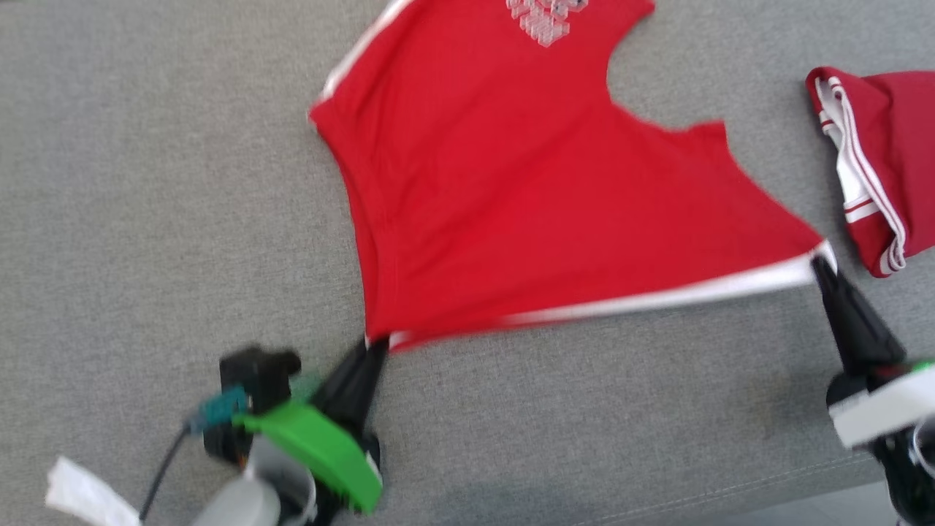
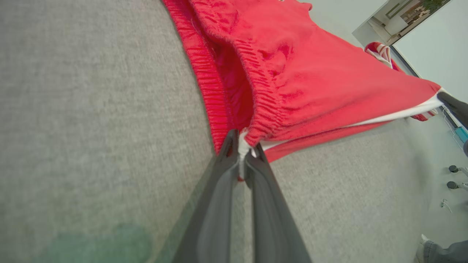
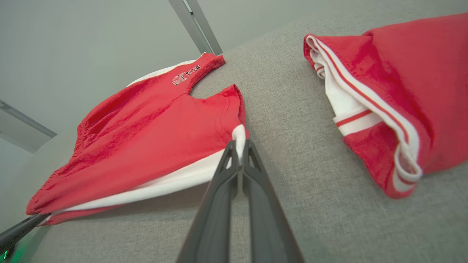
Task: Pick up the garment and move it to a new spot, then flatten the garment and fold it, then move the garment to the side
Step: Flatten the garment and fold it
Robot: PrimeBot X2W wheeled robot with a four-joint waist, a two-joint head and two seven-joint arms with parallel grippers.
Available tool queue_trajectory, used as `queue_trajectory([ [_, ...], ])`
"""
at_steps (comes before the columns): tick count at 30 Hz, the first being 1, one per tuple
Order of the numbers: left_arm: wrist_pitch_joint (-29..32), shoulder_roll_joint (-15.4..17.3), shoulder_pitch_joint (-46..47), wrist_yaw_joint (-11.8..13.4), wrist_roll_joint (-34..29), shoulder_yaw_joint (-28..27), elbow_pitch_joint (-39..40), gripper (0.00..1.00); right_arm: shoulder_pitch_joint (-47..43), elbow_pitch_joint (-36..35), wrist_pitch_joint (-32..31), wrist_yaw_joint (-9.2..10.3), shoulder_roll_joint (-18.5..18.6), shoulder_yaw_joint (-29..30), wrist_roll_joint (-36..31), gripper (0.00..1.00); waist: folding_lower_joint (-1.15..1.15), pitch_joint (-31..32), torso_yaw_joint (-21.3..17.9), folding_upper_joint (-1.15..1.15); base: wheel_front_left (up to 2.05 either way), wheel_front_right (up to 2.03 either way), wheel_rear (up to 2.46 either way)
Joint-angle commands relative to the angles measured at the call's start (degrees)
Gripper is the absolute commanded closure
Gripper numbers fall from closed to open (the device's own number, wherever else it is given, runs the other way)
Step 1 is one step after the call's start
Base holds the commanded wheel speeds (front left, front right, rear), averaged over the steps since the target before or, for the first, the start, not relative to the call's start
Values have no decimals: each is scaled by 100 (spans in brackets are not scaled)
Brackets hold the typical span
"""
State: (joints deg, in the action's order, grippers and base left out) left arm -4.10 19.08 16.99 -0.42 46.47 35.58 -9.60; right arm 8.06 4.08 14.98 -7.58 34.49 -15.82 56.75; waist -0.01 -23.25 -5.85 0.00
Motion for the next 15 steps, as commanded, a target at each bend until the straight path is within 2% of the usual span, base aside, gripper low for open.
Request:
queue_trajectory([
  [1, -3, 193, -670, 251, 102, -12, 266, 100, -514, -113, 25, 17, -28, 156, -14, 100, 1, 1025, 27, 0, 0, 0, 0],
  [4, -169, 286, -1673, 758, 299, -162, 1170, 100, -1443, -440, 28, 22, -56, 488, -27, 100, 1, 973, 88, 0, 0, 0, 0],
  [6, -219, 277, -2084, 934, 383, -152, 1678, 100, -1886, -650, 29, 22, -115, 756, 41, 100, 1, 899, 207, 0, 0, 0, 0],
  [10, -52, 292, -2133, 976, 383, -15, 2395, 100, -1870, -1053, 26, 21, -91, 1193, 62, 100, 1, 513, 344, 0, 0, 0, 0],
  [15, 291, 96, -1174, 967, 272, -70, 2488, 100, -614, -1026, -327, 16, 92, 1046, 8, 100, 1, -161, 600, 0, 0, 0, 0],
])
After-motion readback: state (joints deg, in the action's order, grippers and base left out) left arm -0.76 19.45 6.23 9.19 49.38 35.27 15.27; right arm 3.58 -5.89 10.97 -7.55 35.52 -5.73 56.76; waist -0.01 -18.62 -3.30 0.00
